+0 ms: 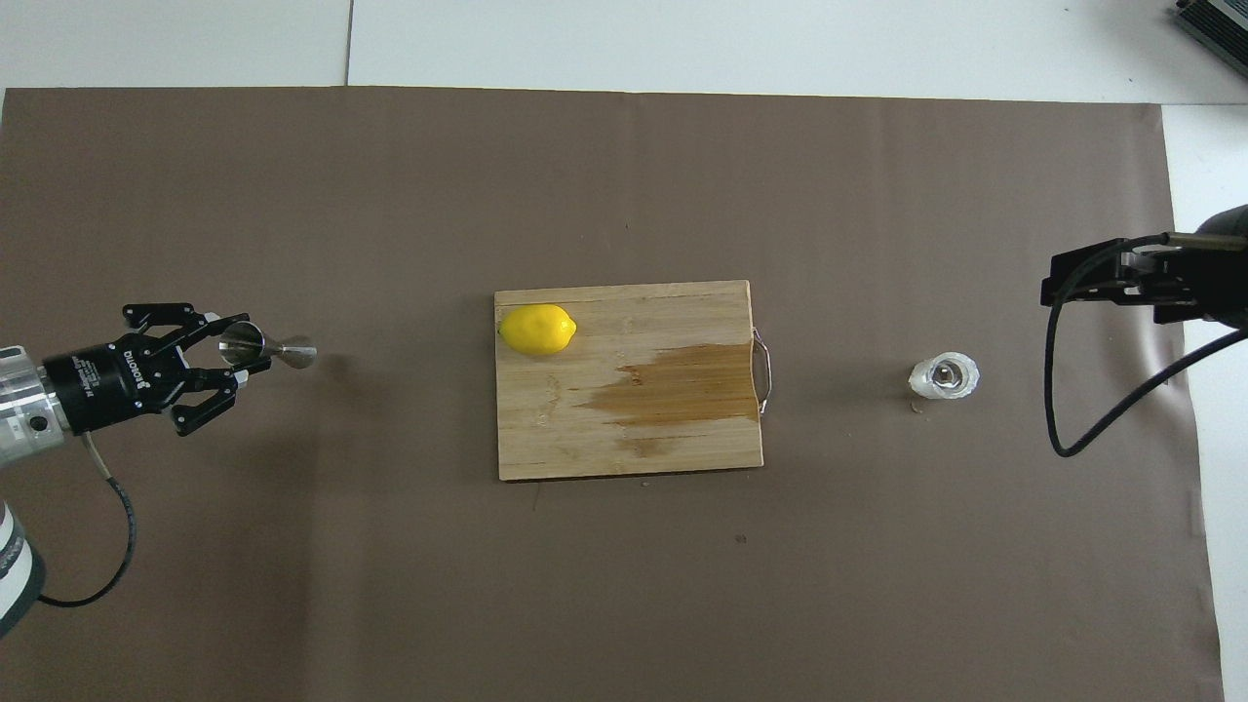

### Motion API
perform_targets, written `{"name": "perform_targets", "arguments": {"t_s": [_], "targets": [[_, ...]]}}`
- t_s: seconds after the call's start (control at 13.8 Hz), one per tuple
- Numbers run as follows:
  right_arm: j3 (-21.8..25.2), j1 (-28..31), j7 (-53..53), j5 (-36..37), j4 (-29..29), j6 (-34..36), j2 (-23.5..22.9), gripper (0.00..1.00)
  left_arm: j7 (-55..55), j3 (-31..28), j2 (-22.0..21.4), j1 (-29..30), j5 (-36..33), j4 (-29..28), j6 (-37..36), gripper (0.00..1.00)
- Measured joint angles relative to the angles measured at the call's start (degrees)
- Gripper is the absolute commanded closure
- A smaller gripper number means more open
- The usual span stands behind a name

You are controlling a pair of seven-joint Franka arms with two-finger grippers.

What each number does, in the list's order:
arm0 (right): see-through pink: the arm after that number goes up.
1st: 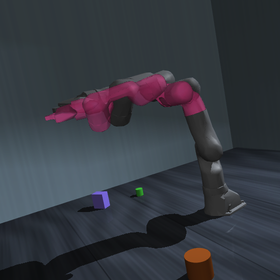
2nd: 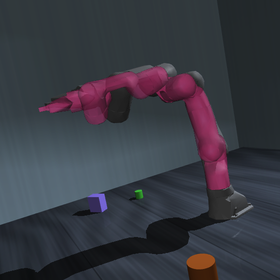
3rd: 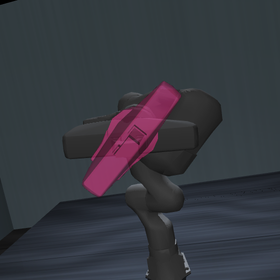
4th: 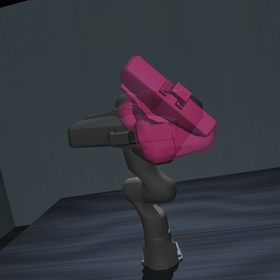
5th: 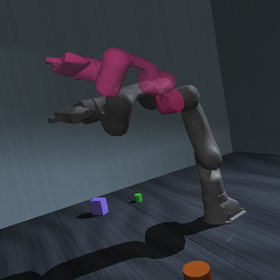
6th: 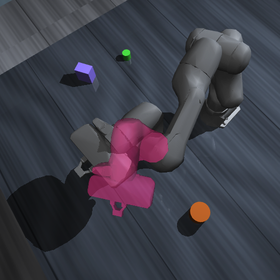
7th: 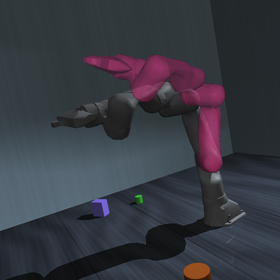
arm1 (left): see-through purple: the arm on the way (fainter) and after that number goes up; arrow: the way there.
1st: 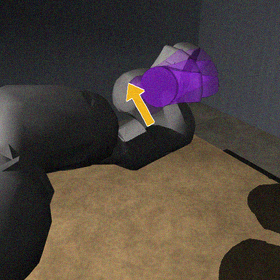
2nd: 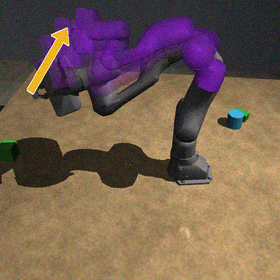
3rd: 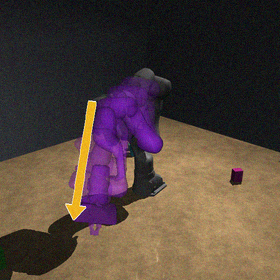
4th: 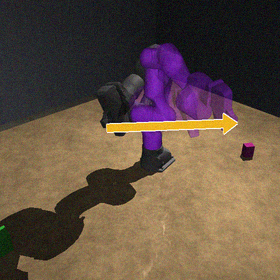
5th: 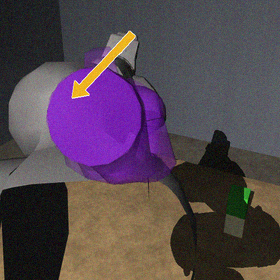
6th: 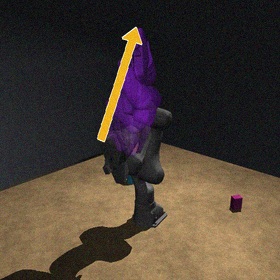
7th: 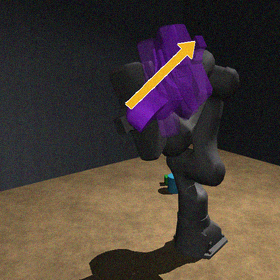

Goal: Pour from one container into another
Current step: 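Lift the metal cup with the left gripper and set it on the board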

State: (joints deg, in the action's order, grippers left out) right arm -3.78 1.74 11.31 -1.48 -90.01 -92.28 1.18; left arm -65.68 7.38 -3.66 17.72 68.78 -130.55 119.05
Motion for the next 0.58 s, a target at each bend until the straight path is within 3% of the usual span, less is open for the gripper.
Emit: {"name": "perform_targets", "arguments": {"t_s": [0.29,0.58], "targets": [[0.0,0.0,0.0,0.0,0.0,0.0,0.0,0.00,-13.5,0.5,0.2,-12.2,0.0,5.5,1.4,1.00],[0.0,0.0,0.0,0.0,0.0,0.0,0.0,0.00,-16.0,0.8,1.2,-24.2,0.8,6.5,11.5,1.00]]}}
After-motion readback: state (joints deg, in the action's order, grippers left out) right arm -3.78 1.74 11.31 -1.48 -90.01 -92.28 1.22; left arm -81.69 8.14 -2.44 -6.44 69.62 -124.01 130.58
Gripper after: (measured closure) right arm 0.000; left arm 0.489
